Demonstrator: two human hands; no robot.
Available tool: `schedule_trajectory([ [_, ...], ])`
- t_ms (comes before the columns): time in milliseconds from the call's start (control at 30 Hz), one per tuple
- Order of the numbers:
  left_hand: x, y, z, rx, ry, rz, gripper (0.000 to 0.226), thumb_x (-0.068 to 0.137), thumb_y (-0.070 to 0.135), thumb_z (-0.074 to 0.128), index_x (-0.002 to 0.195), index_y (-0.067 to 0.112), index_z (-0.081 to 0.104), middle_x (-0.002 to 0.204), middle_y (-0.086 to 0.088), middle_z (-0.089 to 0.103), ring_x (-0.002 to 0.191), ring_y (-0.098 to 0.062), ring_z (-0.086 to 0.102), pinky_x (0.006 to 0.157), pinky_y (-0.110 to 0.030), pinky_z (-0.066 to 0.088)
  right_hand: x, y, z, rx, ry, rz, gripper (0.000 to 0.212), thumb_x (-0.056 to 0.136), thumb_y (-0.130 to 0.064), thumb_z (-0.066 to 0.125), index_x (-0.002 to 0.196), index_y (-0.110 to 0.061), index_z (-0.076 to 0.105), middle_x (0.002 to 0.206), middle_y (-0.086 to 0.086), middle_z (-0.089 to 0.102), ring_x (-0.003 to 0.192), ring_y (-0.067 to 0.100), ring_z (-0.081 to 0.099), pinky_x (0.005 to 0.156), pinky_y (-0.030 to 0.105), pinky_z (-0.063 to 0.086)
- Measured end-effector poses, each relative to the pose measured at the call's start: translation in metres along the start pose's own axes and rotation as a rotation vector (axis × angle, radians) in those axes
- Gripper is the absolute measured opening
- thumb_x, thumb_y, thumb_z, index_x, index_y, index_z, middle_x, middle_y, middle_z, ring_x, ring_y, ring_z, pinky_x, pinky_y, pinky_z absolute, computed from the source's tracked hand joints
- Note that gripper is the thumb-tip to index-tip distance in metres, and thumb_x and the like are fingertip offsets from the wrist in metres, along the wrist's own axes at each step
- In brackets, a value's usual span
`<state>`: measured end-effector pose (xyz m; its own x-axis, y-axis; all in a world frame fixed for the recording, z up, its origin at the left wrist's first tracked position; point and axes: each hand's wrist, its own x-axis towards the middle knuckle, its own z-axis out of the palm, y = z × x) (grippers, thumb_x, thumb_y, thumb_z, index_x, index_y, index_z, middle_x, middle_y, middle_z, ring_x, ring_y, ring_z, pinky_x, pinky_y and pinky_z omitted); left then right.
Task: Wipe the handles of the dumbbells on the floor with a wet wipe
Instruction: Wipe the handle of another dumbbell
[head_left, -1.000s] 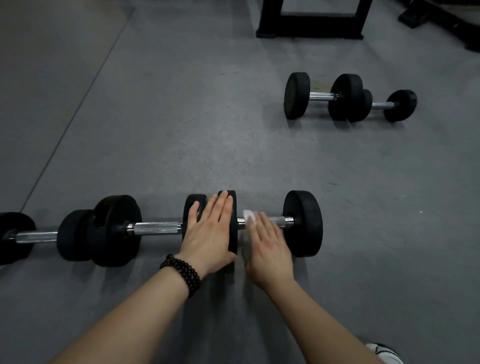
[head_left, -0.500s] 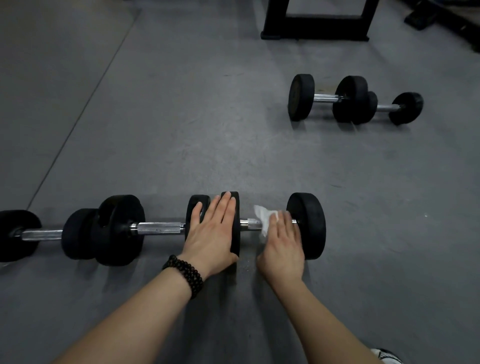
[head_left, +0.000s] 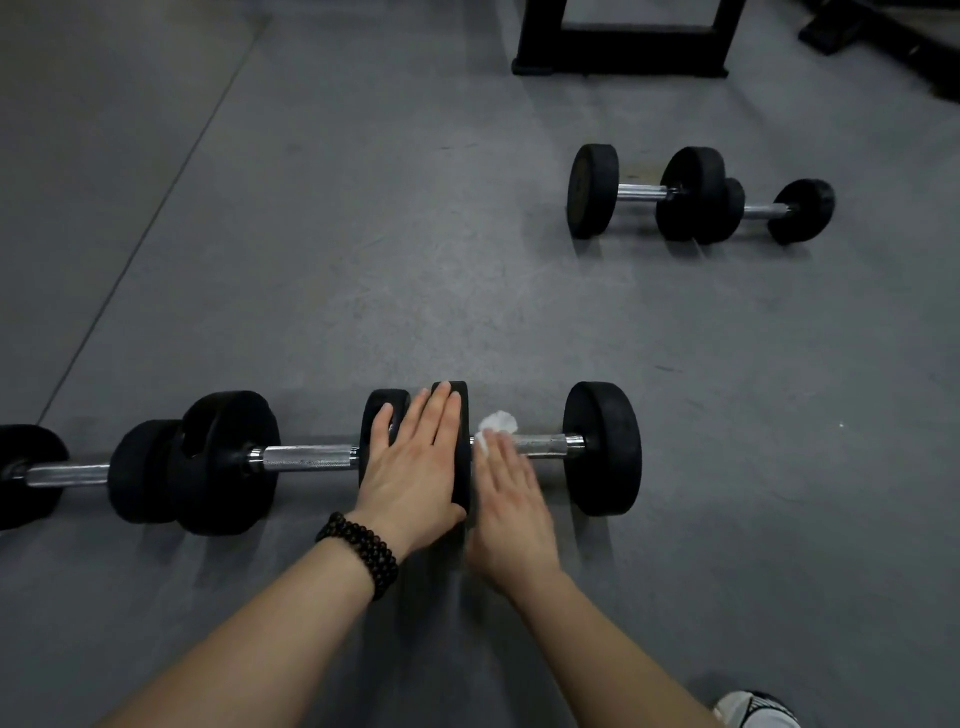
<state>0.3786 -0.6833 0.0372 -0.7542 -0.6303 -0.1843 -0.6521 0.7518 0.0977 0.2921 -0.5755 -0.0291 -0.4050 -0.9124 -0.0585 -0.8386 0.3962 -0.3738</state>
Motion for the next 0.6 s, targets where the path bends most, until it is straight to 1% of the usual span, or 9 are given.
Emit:
schedule_trajectory([
  [67, 0.0, -0.001, -0.001, -0.003, 0.0, 0.005, 0.127, 0.075, 0.053, 0.074, 0.154, 0.016, -0.017, 0.163, 0.001, -0.021, 0.149, -0.016, -0.018, 0.119, -0.048, -0.011, 0.001, 0.007, -0.001, -0.057, 0.022, 0.018, 0.094, 0.083, -0.02, 0.058, 0.157, -0.015, -0.002, 0.164, 0.004, -0.005, 0.151, 0.02, -0.011, 0.123, 0.04, 0.004],
  [133, -0.001, 0.0, -0.001, -0.002, 0.008, 0.008, 0.127, 0.074, 0.053, 0.075, 0.154, 0.016, -0.016, 0.163, 0.001, -0.02, 0.15, -0.016, -0.017, 0.119, -0.048, -0.01, 0.0, 0.023, -0.003, -0.068, 0.125, 0.233, 0.095, 0.075, -0.017, 0.065, 0.156, -0.007, 0.017, 0.163, 0.012, 0.017, 0.151, 0.027, 0.01, 0.121, 0.044, 0.016],
  [167, -0.001, 0.0, -0.001, 0.0, 0.01, 0.008, 0.127, 0.074, 0.053, 0.075, 0.155, 0.016, -0.015, 0.163, 0.001, -0.019, 0.15, -0.016, -0.017, 0.119, -0.048, -0.01, 0.0, 0.027, -0.003, -0.062, 0.16, 0.304, 0.094, 0.072, -0.017, 0.068, 0.154, -0.003, 0.022, 0.161, 0.015, 0.022, 0.15, 0.028, 0.014, 0.12, 0.045, 0.02],
  [233, -0.001, 0.0, 0.0, 0.0, 0.012, 0.006, 0.127, 0.074, 0.053, 0.075, 0.155, 0.016, -0.015, 0.163, 0.001, -0.019, 0.15, -0.016, -0.017, 0.12, -0.048, -0.01, 0.001, 0.022, -0.001, -0.012, 0.121, 0.259, 0.096, 0.076, -0.018, 0.065, 0.156, -0.004, 0.014, 0.164, 0.013, 0.011, 0.152, 0.027, 0.003, 0.122, 0.044, 0.014],
  [333, 0.001, 0.0, 0.0, -0.01, 0.017, 0.001, 0.124, 0.076, 0.052, 0.073, 0.155, 0.016, -0.015, 0.163, 0.001, -0.019, 0.15, -0.015, -0.017, 0.12, -0.048, -0.01, 0.005, 0.004, -0.003, 0.031, -0.008, -0.009, 0.095, 0.085, -0.018, 0.057, 0.157, -0.014, -0.005, 0.162, 0.001, -0.016, 0.148, 0.017, -0.021, 0.123, 0.039, 0.0],
  [400, 0.001, 0.0, 0.0, -0.015, 0.013, 0.001, 0.123, 0.076, 0.053, 0.072, 0.155, 0.016, -0.015, 0.163, 0.001, -0.019, 0.15, -0.015, -0.017, 0.12, -0.048, -0.01, 0.007, 0.009, -0.009, -0.063, -0.017, -0.065, 0.091, 0.087, -0.02, 0.056, 0.157, -0.015, -0.003, 0.161, 0.0, -0.016, 0.148, 0.016, -0.021, 0.123, 0.039, -0.003],
  [500, 0.001, 0.0, 0.0, -0.01, 0.014, 0.004, 0.124, 0.076, 0.056, 0.072, 0.154, 0.016, -0.016, 0.163, 0.001, -0.02, 0.15, -0.016, -0.017, 0.119, -0.048, -0.011, 0.007, 0.026, -0.018, -0.123, 0.052, 0.128, 0.091, 0.082, -0.02, 0.057, 0.157, -0.011, 0.005, 0.165, 0.008, 0.001, 0.151, 0.021, -0.012, 0.122, 0.04, -0.005],
  [533, 0.0, 0.0, 0.0, -0.007, 0.015, 0.003, 0.124, 0.076, 0.056, 0.072, 0.154, 0.016, -0.016, 0.163, 0.001, -0.02, 0.15, -0.016, -0.016, 0.12, -0.048, -0.01, 0.007, 0.024, -0.018, -0.106, 0.047, 0.135, 0.092, 0.082, -0.021, 0.057, 0.157, -0.011, 0.005, 0.165, 0.008, 0.002, 0.151, 0.021, -0.012, 0.122, 0.039, -0.006],
  [600, 0.0, -0.001, 0.001, -0.008, 0.026, 0.004, 0.122, 0.077, 0.055, 0.07, 0.155, 0.015, -0.015, 0.163, 0.0, -0.019, 0.15, -0.016, -0.016, 0.12, -0.048, -0.01, 0.008, 0.01, -0.012, -0.064, 0.011, 0.024, 0.092, 0.085, -0.022, 0.056, 0.157, -0.011, 0.001, 0.165, 0.006, -0.005, 0.149, 0.018, -0.018, 0.12, 0.038, -0.011],
])
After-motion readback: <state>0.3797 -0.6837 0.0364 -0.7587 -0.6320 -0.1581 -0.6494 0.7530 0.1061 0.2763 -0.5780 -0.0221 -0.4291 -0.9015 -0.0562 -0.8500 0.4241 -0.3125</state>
